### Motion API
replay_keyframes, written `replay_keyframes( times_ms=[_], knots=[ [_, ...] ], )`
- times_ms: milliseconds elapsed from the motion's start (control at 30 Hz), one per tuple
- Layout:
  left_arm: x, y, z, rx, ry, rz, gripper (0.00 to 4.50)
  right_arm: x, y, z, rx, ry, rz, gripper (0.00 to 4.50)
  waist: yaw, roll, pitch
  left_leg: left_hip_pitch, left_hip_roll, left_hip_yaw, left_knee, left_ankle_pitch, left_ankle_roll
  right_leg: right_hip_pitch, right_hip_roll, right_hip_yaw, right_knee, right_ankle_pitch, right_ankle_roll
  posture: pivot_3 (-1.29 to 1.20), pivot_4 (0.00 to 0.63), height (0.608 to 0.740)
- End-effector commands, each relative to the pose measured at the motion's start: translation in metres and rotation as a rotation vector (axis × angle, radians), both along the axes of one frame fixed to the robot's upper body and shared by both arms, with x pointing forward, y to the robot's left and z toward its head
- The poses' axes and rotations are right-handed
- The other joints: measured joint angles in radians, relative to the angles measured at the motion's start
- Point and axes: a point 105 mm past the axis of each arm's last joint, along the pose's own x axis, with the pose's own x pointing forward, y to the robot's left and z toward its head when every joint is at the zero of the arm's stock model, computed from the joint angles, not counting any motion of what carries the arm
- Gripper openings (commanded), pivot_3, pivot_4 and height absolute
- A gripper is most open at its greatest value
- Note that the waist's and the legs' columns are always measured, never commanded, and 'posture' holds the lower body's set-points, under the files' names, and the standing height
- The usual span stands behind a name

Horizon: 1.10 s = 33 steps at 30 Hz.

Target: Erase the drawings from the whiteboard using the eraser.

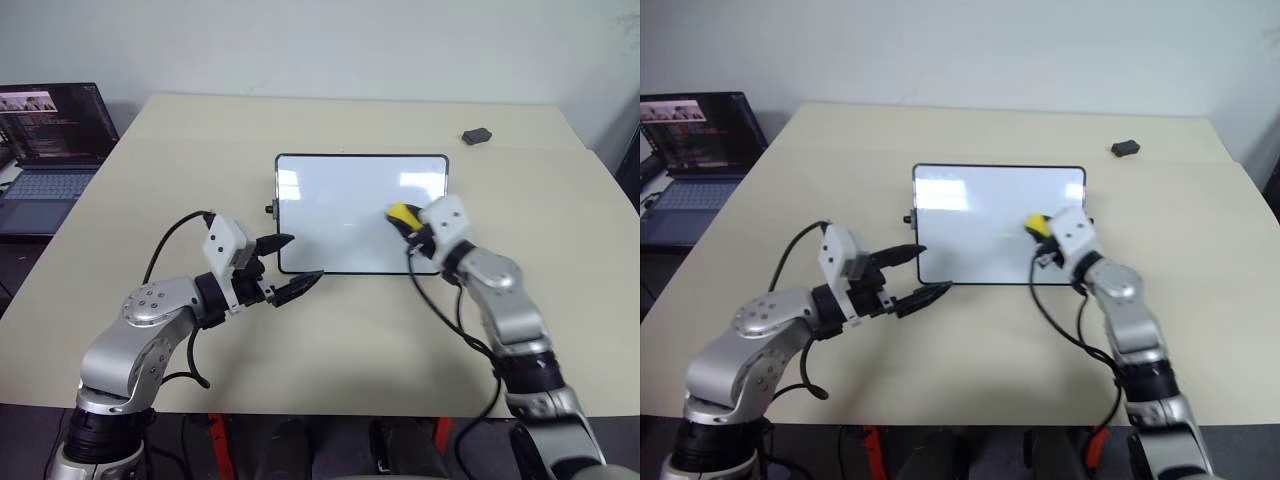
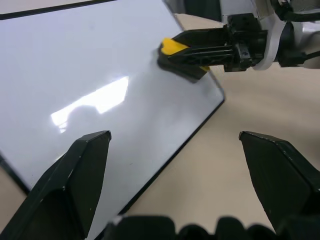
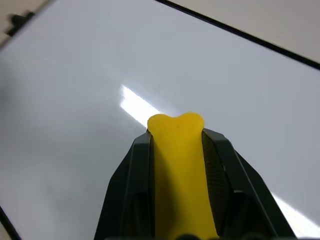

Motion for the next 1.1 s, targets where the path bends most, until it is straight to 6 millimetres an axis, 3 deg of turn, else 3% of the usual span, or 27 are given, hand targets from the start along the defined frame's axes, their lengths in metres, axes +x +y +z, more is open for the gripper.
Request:
replay_keyframes(
  times_ms=[33, 200, 300, 467, 600, 767, 1100],
  knots=[
    [-0.020, -0.017, 0.009, 0.003, -0.040, -0.167, 4.50, -0.022, -0.021, 0.019, 0.040, -0.017, -0.105, 0.99, -0.003, 0.000, 0.000, 0.001, 0.000, 0.000, 0.000, 0.000, 0.000, 0.000, 0.000, 0.000, 0.000, 0.000, 0.000, 0.00, 0.150, 0.740],
    [-0.032, -0.027, 0.001, 0.055, -0.016, -0.314, 4.50, -0.040, -0.049, -0.002, 0.033, 0.084, -0.262, 0.99, -0.011, 0.001, 0.000, 0.010, 0.001, 0.002, -0.001, 0.000, 0.000, 0.006, 0.002, 0.001, 0.002, 0.000, 0.000, 0.00, 0.150, 0.740],
    [-0.037, -0.029, -0.003, 0.076, -0.004, -0.374, 4.50, -0.040, -0.064, -0.032, 0.052, 0.211, -0.361, 0.99, -0.008, 0.000, 0.000, 0.010, 0.000, 0.002, 0.000, 0.000, 0.000, 0.006, 0.002, 0.002, 0.002, 0.000, 0.000, 0.00, 0.150, 0.740],
    [-0.042, -0.031, -0.007, 0.093, -0.006, -0.415, 4.50, -0.038, -0.079, -0.060, 0.103, 0.331, -0.479, 0.99, -0.009, 0.001, 0.000, 0.009, 0.000, 0.003, -0.001, 0.000, 0.000, 0.006, 0.002, 0.002, 0.001, 0.000, 0.000, 0.00, 0.150, 0.740],
    [-0.047, -0.030, -0.009, 0.102, -0.005, -0.435, 4.50, -0.043, -0.099, -0.065, 0.140, 0.352, -0.577, 0.99, -0.007, 0.000, 0.000, 0.009, 0.000, 0.003, 0.000, 0.000, 0.000, 0.006, 0.002, 0.003, 0.001, 0.000, 0.000, 0.00, 0.150, 0.740],
    [-0.048, -0.030, -0.009, 0.101, -0.006, -0.432, 4.50, -0.054, -0.109, -0.060, 0.166, 0.350, -0.617, 0.99, -0.002, 0.000, 0.000, 0.009, 0.000, 0.003, 0.000, 0.000, 0.000, 0.007, 0.002, 0.002, 0.001, 0.000, 0.000, 0.00, 0.150, 0.740],
    [-0.044, -0.031, -0.010, 0.097, -0.009, -0.443, 4.50, -0.066, -0.100, -0.064, 0.209, 0.398, -0.559, 0.99, -0.006, 0.000, 0.000, 0.010, 0.000, 0.003, 0.000, 0.000, 0.001, 0.007, 0.002, 0.002, 0.001, 0.000, 0.000, 0.00, 0.150, 0.740]
  ],
)
